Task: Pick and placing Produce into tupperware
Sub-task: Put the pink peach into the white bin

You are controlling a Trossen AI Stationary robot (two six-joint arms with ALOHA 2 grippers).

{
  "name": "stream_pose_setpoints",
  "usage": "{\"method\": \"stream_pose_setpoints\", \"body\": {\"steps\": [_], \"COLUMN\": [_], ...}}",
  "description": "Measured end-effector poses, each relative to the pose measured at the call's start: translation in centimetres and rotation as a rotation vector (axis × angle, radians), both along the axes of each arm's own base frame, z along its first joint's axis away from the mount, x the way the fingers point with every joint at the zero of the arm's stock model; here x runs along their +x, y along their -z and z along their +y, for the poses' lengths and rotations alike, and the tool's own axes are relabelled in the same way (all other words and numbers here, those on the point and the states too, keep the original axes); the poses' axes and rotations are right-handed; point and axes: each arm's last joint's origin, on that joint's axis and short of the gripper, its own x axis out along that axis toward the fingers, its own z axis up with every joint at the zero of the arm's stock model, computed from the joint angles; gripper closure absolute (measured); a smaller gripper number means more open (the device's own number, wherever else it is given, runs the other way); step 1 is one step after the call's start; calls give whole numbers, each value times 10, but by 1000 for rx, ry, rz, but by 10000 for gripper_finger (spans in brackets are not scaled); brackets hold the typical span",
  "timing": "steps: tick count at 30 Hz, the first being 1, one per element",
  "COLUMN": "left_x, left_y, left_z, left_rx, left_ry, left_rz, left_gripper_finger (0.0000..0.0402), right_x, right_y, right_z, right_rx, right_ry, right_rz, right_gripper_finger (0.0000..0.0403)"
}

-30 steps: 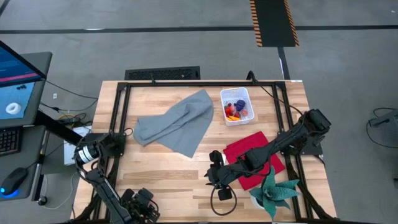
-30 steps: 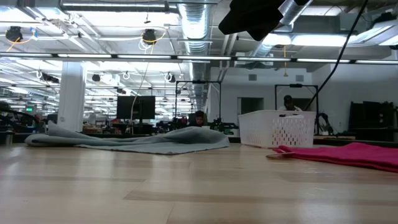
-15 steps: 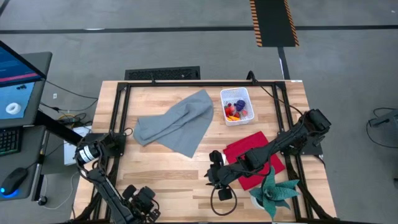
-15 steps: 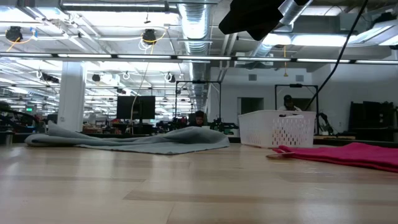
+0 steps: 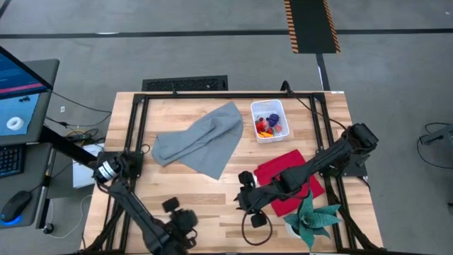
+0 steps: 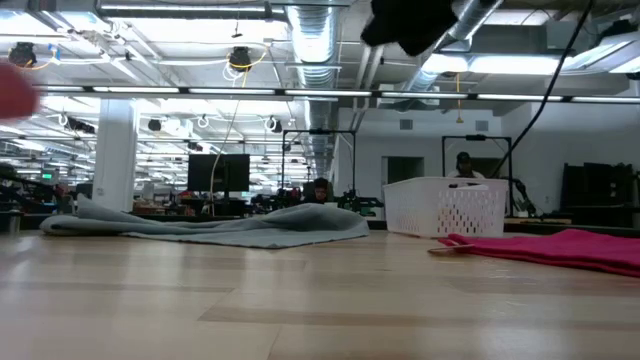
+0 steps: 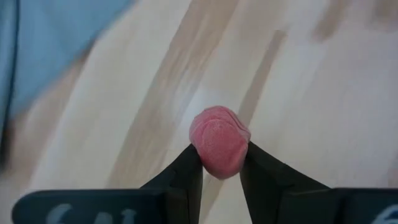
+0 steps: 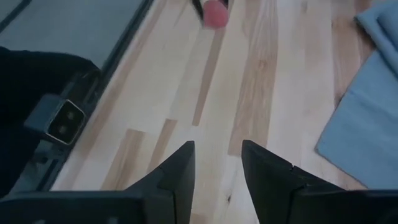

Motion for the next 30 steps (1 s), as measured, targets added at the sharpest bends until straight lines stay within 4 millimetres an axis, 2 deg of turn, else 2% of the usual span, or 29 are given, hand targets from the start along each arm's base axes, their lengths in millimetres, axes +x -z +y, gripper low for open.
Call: {"method": "stream_pose_setpoints", "body": {"steps": [3, 7, 11, 15, 19, 22, 26, 30], "left_x": [18, 27, 23, 6, -7, -11, -12, -4], "left_y": [-19, -57, -99, -145, -184, -207, -228, -242], "left_z": [3, 12, 25, 46, 76, 103, 139, 168], "left_rx": [46, 131, 177, 216, 218, 212, 178, 156], "left_ry": [104, 199, 259, 300, 312, 308, 318, 357], "left_rz": [-36, -132, -229, -347, -418, -452, -461, -483], "left_gripper_finger": [324, 324, 323, 322, 322, 322, 322, 321], "right_x": [-7, -25, -51, -79, -102, -112, -118, -117], "right_y": [-13, -39, -71, -106, -134, -149, -158, -162], "right_z": [-4, -10, -17, -27, -41, -54, -71, -85], "right_rx": [7, 17, 29, 44, 43, 50, 36, 2], "right_ry": [-2, -11, -36, -88, -129, -110, -72, -36], "right_rz": [-11, -31, -70, -175, -287, -358, -402, -428], "right_gripper_finger": [253, 261, 269, 274, 274, 271, 271, 276]}}
